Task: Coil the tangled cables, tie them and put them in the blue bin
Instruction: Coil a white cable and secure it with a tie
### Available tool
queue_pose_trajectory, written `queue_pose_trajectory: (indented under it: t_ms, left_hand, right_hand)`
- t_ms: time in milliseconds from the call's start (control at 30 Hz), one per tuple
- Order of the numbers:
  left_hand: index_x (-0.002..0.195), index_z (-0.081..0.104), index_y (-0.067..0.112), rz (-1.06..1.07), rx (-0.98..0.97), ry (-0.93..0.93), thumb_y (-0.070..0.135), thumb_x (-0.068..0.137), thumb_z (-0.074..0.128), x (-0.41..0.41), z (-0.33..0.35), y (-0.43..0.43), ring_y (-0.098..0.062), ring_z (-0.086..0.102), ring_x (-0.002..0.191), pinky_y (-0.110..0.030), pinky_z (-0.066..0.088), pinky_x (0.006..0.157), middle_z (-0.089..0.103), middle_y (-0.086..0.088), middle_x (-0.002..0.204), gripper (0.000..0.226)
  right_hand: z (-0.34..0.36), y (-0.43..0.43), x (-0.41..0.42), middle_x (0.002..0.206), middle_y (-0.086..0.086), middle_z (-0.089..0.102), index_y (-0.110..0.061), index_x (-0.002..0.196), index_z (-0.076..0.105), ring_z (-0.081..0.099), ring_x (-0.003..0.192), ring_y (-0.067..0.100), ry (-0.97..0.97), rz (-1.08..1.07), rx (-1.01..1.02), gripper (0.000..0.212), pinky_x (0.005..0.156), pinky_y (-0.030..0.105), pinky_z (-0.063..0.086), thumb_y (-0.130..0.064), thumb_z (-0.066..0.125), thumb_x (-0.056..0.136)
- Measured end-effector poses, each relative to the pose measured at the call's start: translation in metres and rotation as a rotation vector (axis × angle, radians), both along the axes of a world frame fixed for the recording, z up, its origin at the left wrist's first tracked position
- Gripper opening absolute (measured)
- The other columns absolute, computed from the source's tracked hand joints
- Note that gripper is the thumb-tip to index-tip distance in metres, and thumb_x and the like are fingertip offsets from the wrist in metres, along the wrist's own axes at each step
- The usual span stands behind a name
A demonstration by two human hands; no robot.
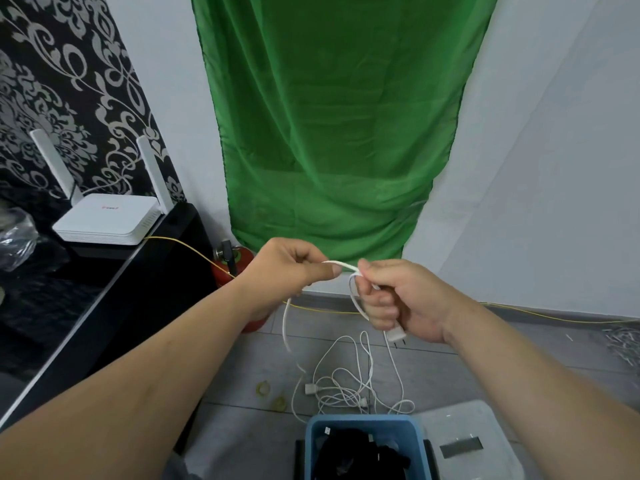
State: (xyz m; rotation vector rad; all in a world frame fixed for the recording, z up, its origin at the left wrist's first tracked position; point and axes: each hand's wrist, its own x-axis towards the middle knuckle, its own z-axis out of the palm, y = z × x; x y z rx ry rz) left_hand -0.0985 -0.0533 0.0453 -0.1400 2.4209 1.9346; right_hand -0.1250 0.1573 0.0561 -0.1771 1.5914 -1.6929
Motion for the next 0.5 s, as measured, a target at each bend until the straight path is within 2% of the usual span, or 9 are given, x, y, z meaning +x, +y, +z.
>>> queue_pose_trajectory:
  t_ms: [133,233,300,367,467,500]
  left_hand:
    - [0.093,0.074,0.006,-0.053,0.214,-0.02,0.015,0.089,0.077,-0.003,0.002,-0.012,-0.013,0.027,0.049,-0.021,0.021,0.048,0.039,0.001,0.056,0.01]
    - [0.107,0.073,0.005,-0.012,0.194,-0.029,0.017,0.096,0.071,-0.005,-0.001,-0.015,-0.01,0.026,0.047,-0.02,0.02,0.044,0.038,0.005,0.056,0.017]
    - [0.107,0.074,0.011,0.035,0.119,-0.03,0.019,0.097,0.07,-0.008,-0.008,-0.014,-0.01,0.028,0.045,-0.018,0.023,0.042,0.042,0.008,0.054,0.014]
    - [0.099,0.076,0.016,0.055,-0.05,0.022,0.022,0.098,0.068,-0.008,-0.016,-0.011,-0.008,0.034,0.047,-0.018,0.031,0.045,0.047,0.011,0.053,0.009]
    - [0.1,0.075,0.03,-0.092,-0.401,0.047,0.03,0.102,0.061,-0.002,-0.032,0.001,-0.01,0.045,0.055,-0.029,0.045,0.054,0.061,-0.004,0.067,0.014]
    - [0.11,0.074,0.033,-0.17,-0.455,0.004,0.029,0.104,0.058,0.003,-0.034,0.008,-0.007,0.046,0.051,-0.022,0.045,0.054,0.062,-0.004,0.071,0.018]
  right_hand:
    - [0.01,0.006,-0.01,0.051,-0.006,0.021,-0.016,0.065,0.049,0.017,0.04,0.01,-0.166,-0.201,-0.224,0.04,0.041,0.024,0.016,-0.028,0.044,0.103]
    - [0.011,0.013,-0.014,0.048,-0.006,0.02,-0.017,0.063,0.045,0.015,0.04,0.01,-0.21,-0.357,-0.329,0.039,0.04,0.024,0.015,-0.025,0.043,0.101]
    - [0.011,0.013,-0.015,0.047,-0.007,0.022,-0.018,0.063,0.045,0.015,0.039,0.01,-0.236,-0.411,-0.366,0.039,0.04,0.025,0.015,-0.024,0.042,0.101]
    - [0.01,0.01,-0.014,0.049,-0.007,0.023,-0.017,0.066,0.047,0.017,0.039,0.01,-0.248,-0.437,-0.386,0.037,0.04,0.026,0.016,-0.024,0.042,0.102]
    - [0.009,0.004,-0.012,0.056,-0.004,0.031,-0.012,0.076,0.052,0.026,0.044,0.013,-0.269,-0.496,-0.46,0.031,0.049,0.028,0.027,-0.021,0.041,0.104]
    - [0.009,0.002,-0.012,0.06,-0.002,0.036,-0.01,0.081,0.055,0.031,0.047,0.014,-0.273,-0.509,-0.484,0.029,0.054,0.029,0.031,-0.019,0.041,0.104]
